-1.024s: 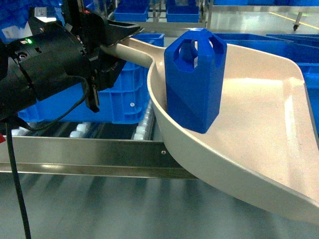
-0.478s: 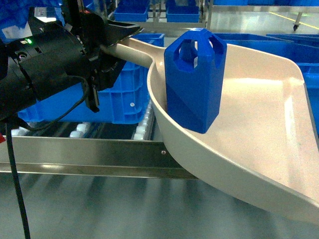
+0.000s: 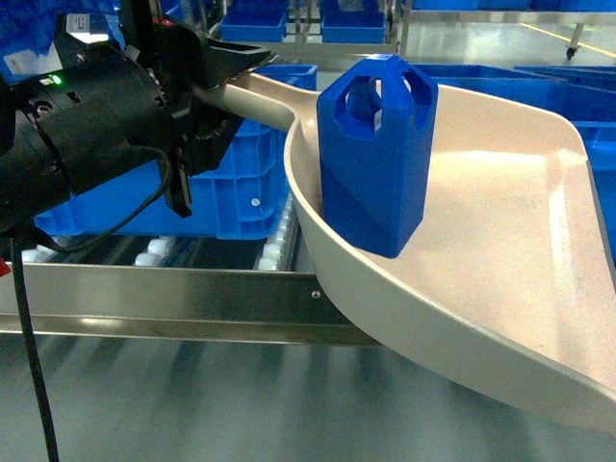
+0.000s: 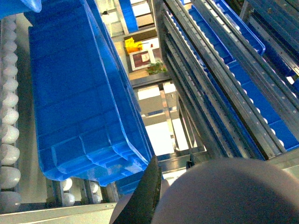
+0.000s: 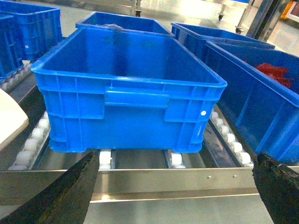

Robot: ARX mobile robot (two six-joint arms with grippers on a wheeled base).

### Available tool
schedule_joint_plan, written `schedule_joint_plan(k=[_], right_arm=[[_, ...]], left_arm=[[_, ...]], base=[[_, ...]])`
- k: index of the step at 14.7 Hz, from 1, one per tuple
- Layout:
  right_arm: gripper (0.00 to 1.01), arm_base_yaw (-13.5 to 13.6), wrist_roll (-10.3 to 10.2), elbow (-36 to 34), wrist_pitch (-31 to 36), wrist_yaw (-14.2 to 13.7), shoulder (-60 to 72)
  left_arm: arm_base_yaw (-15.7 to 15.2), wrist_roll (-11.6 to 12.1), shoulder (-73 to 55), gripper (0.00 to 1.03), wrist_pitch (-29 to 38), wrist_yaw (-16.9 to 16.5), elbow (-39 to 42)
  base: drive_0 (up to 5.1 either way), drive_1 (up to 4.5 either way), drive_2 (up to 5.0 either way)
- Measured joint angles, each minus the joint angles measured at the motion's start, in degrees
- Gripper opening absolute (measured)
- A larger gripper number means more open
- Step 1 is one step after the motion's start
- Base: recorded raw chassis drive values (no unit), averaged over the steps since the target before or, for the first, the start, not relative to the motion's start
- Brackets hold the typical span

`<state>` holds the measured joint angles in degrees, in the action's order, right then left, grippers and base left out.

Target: Place part in tray to right shelf

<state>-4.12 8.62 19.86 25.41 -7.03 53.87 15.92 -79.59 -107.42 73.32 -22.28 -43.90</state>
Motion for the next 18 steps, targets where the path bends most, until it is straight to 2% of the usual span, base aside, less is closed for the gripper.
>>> schedule_joint_plan(k=[12, 13, 14, 15, 17, 18], right_arm=[[0.98, 0.00, 0.00, 0.00, 0.00, 0.00, 0.00], [0.98, 0.00, 0.00, 0.00, 0.00, 0.00, 0.00], [0.98, 0.02, 0.00, 0.00, -0.04, 0.02, 0.00], [0.98, 0.00, 0.00, 0.00, 0.00, 0.00, 0.00], [0.98, 0.00, 0.00, 0.00, 0.02, 0.02, 0.00], [0.98, 0.00, 0.00, 0.00, -0.02, 0.00, 0.00]], left_arm=[[0.02, 0.04, 0.00, 0.13, -0.20, 0.26, 0.00], [1.86, 0.00, 3.02, 0.13, -9.73, 11.93, 0.17], [2.80, 0.31, 4.72, 0.13, -10.62, 22.67, 0.35], [2.80, 0.28, 6.03, 0.13, -8.44, 28.85, 0.28], [1.44, 0.00, 7.43, 0.13, -8.35, 30.45, -0.59], [0.77, -0.11, 8.50, 0.13, -12.59, 32.37, -2.49]], base=[[0.0, 0.00, 0.0], [0.0, 0.00, 0.0], [0.0, 0.00, 0.0], [0.0, 0.00, 0.0], [0.0, 0.00, 0.0], [0.0, 0.00, 0.0]])
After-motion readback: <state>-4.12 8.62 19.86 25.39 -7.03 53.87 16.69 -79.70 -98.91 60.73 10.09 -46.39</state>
